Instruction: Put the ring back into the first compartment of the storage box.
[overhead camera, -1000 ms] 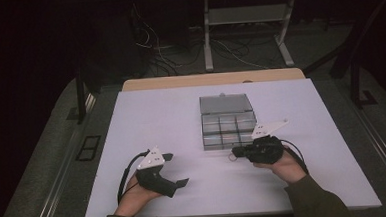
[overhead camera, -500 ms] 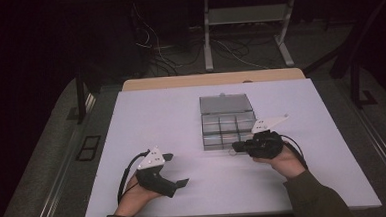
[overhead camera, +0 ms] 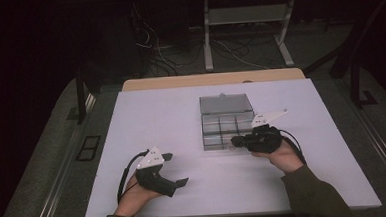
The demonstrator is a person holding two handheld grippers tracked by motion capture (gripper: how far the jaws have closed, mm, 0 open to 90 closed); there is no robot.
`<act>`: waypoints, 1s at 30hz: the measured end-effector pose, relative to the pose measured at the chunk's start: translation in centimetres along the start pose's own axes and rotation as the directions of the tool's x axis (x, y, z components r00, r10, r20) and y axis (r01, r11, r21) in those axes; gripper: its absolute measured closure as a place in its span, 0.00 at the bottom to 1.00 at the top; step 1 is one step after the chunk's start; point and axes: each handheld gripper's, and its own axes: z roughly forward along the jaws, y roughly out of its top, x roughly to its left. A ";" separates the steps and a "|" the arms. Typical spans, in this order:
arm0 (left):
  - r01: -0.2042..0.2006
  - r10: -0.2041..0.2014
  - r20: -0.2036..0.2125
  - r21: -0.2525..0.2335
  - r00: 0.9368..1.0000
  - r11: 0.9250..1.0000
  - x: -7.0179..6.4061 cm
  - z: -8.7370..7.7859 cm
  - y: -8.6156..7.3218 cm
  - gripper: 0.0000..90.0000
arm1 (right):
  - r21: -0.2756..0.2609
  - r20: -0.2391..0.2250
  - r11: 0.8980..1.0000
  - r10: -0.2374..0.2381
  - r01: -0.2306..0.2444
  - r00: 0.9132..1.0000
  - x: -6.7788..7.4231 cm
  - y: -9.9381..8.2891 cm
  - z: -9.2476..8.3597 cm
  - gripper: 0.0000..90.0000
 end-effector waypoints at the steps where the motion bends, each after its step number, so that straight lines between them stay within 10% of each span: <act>1: 0.001 -0.001 0.000 0.000 1.000 1.000 0.0 0.0 0.0 0.00 | 0.000 0.000 1.000 0.000 0.000 1.000 0.0 0.0 0.0 0.95; 30: 0.010 -0.010 0.012 -0.018 1.000 1.000 0.0 0.0 0.0 0.00 | -0.009 0.037 1.000 0.023 -0.022 0.999 -2.2 3.0 2.2 0.95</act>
